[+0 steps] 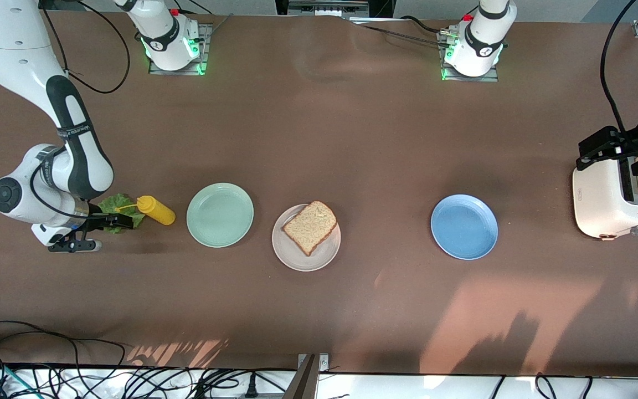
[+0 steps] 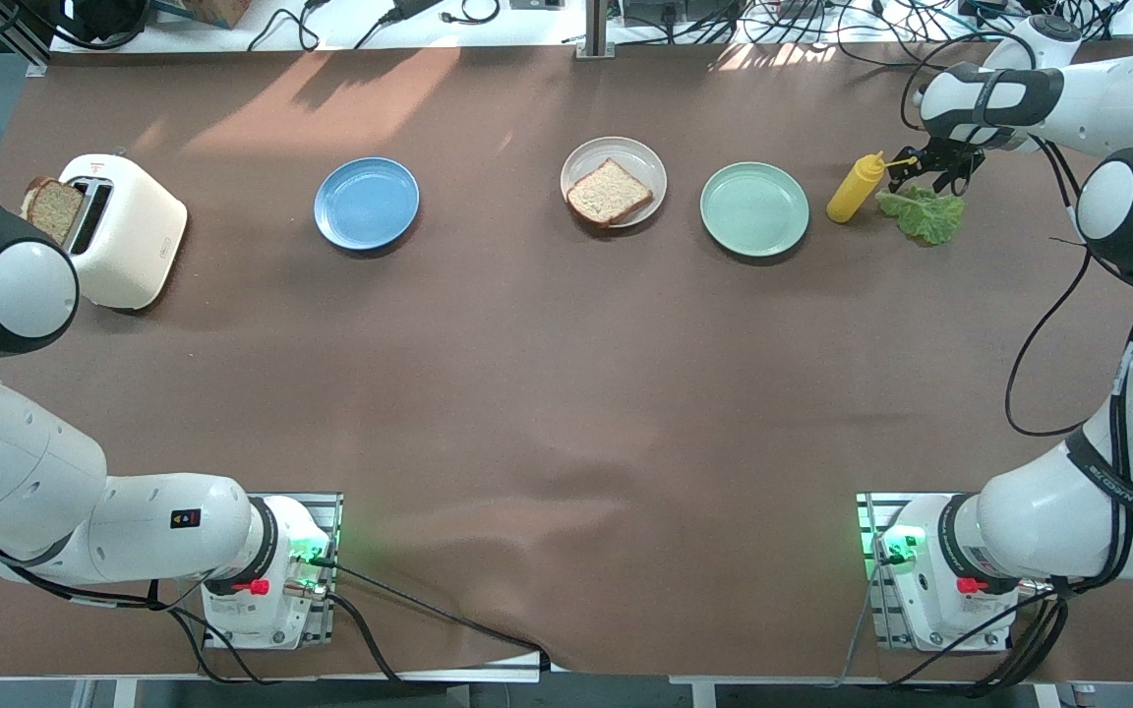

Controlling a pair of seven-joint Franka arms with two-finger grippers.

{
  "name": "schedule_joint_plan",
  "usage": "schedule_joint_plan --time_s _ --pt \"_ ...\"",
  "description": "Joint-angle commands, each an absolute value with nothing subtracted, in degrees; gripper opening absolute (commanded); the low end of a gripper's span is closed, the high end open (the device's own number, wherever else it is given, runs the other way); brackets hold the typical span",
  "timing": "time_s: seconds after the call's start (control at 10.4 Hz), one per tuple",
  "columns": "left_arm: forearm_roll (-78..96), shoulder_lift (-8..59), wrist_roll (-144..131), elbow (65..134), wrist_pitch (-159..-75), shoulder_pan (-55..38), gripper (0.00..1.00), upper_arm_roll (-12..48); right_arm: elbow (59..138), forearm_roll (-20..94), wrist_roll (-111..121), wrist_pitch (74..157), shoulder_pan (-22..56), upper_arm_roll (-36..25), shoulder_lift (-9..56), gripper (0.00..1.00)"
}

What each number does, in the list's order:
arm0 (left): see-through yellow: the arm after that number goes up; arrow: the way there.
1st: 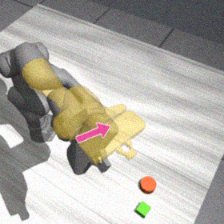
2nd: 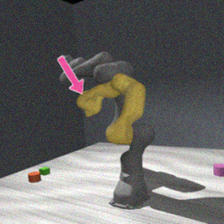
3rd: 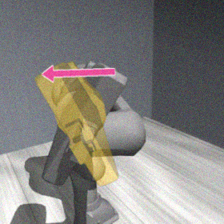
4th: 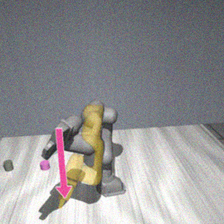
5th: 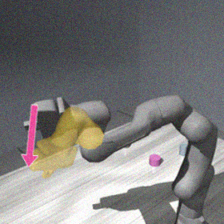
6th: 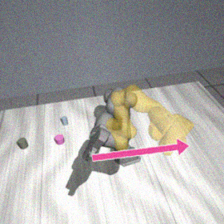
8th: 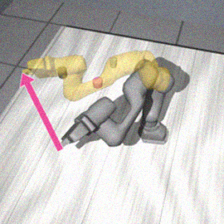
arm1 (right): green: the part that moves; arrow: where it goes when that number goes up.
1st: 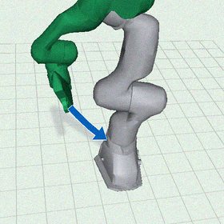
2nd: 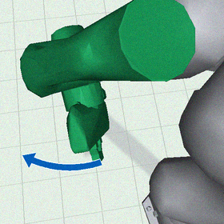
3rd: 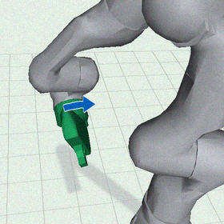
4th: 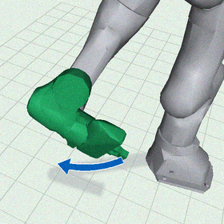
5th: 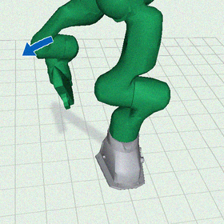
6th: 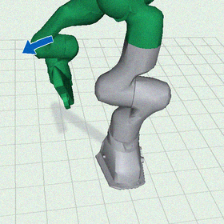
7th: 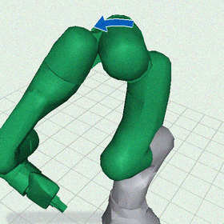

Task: Make sandwich on beige plate with both arms
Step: 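Lower the right gripper onto the lettuce leaf and close it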

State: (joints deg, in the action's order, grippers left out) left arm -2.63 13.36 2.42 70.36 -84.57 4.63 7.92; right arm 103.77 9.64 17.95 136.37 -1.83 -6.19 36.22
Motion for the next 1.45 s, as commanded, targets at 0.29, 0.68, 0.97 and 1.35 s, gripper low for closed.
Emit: schedule_joint_plan --time_s 0.29,0.68,0.97,1.35 --pt "-3.4 12.4 3.3 70.9 -83.8 4.3 1.0 7.8 106.2 11.0 25.3 137.7 -4.2 -4.8 35.5 0.0" --pt "-3.4 12.4 3.3 70.9 -83.8 4.3 1.0 7.8 105.7 10.9 26.2 133.6 -4.3 -4.0 31.0 0.0" --pt "-3.4 12.4 3.3 70.9 -83.8 4.3 1.0 7.8 105.5 10.7 26.4 128.1 -4.3 -4.0 25.7 0.0" --pt "-3.4 12.3 3.3 70.9 -83.8 4.4 1.0 7.8 104.6 9.8 26.7 116.9 -4.3 -4.1 18.3 0.0"
